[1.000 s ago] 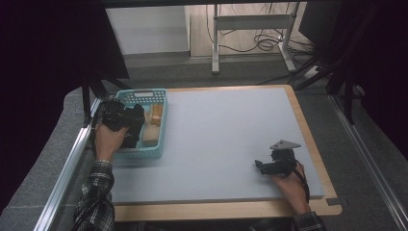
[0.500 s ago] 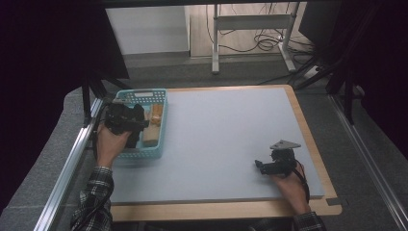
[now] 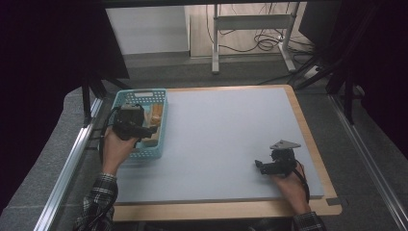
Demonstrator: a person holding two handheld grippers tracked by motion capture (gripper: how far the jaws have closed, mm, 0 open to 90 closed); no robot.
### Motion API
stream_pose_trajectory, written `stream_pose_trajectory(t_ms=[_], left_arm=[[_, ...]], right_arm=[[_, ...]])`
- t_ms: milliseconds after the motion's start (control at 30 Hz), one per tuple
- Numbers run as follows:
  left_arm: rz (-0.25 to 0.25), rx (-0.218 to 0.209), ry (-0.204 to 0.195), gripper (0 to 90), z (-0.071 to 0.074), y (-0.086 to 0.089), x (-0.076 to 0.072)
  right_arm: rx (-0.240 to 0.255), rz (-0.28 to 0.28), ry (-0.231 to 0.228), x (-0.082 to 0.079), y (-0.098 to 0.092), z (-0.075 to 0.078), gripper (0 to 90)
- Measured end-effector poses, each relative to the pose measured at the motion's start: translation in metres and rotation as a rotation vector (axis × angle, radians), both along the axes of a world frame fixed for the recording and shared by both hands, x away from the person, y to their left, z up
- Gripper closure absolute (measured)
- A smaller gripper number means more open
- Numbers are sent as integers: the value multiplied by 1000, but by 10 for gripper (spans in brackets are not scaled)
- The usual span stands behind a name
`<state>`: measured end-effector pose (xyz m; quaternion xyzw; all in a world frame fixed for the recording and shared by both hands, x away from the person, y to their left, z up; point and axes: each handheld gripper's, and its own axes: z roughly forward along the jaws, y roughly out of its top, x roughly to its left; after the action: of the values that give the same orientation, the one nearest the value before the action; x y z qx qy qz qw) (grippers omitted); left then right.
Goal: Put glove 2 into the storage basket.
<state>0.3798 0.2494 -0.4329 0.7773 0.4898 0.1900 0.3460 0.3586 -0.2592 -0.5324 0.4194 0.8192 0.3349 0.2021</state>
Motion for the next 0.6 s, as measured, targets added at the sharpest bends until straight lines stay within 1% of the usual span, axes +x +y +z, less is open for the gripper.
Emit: stream_pose_trajectory(t_ms=[267, 433, 600], left_arm=[[-33, -12, -14, 0, -2, -11, -9], [-65, -19, -20, 0, -3, -22, -13], [-102, -30, -32, 0, -5, -37, -18]], right_arm=[[0, 0, 1, 0, 0, 0, 65], [-1, 0, -1, 0, 0, 0, 64], [-1, 0, 0, 0, 0, 0, 64]])
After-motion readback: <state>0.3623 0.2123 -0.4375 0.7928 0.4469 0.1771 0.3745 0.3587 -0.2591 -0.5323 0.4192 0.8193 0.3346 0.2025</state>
